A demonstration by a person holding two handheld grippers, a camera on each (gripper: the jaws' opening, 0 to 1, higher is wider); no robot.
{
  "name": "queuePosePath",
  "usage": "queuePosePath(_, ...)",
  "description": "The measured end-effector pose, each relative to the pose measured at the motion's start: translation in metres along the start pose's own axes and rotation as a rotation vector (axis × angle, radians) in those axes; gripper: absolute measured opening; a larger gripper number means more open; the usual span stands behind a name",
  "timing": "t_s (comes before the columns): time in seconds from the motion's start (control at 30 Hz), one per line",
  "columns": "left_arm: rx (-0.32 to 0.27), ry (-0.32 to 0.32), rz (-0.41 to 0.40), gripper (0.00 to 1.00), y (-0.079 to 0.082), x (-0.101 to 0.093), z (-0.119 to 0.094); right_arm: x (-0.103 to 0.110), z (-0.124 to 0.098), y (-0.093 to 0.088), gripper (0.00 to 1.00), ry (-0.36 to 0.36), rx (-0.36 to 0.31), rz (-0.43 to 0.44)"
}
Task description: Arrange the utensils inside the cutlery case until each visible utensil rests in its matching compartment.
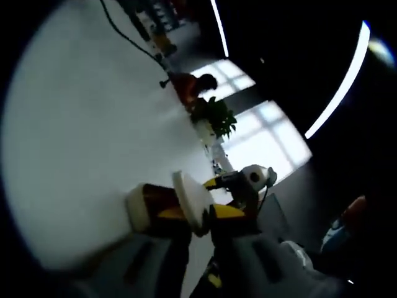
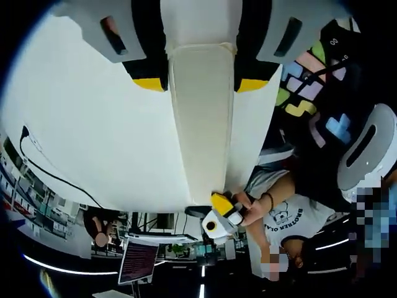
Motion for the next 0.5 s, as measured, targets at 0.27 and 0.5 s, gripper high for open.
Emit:
queuePosePath(0.27,-0.022,0.087,0.147,0.17,0.014,0.007,-0.011,0.001,0.003,0.002,0.43,-0.014,0.022,-0.008)
queuePosePath(0.5,-0.001,0.169,0.212,0.15,0.019,0.017,-0.022,0.0,0.002,0.0,0.43,-0.027,0.043,-0.033)
Point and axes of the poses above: the point that each gripper's makers call its tool centre point, and the gripper's own axes: z roughly forward along the fingers, x roughly to its left, y roughly out of its top, the point moved 1 cm from there along -z, roughly backward along the fingers, and after that the axes turned 4 degrees about -x, right-handed, at the moved point
